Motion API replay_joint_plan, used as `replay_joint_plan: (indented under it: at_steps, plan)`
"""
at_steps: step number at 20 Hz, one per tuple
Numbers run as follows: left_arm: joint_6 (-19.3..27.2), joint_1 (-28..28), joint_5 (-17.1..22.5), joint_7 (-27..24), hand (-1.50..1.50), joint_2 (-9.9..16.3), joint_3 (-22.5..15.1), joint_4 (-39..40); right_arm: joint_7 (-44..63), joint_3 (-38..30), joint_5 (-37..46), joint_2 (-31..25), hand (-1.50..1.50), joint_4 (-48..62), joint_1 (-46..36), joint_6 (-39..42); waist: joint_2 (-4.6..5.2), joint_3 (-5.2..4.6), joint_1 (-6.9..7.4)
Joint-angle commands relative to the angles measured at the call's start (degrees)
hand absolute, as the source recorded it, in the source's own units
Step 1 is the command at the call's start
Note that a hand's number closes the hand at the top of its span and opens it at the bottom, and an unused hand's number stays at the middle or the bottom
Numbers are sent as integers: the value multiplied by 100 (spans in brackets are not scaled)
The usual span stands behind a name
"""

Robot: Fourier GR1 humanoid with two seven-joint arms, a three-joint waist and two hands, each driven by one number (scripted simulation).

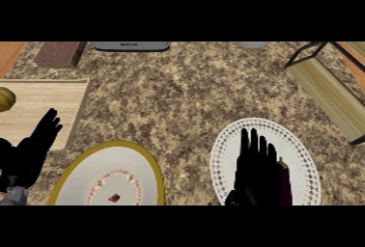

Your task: Pick the tomato from the placemat and place it in the tiered shelf

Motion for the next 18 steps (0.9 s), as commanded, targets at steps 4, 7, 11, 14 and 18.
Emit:
replay_joint_plan:
  at_steps: [4,7,11,14,18]
  plan:
    - [110,162,-195,55,0,-90,-59,-266,1034,-265,-303,67,-150,183,-510,1245,8,13,14]
    - [-27,-80,-93,95,0,-82,148,31,1146,-181,-378,67,-150,-103,-459,1461,5,10,-40]
    - [-59,-77,-146,124,0,-154,152,3,677,-617,-187,67,-150,348,-413,1283,10,13,-52]
    - [-207,-180,-197,-130,0,-216,318,403,613,-482,-96,66,-150,602,-266,790,14,13,-58]
    - [-388,-282,-274,-29,0,-217,369,509,-141,-872,237,62,-150,1126,-299,517,17,15,-57]
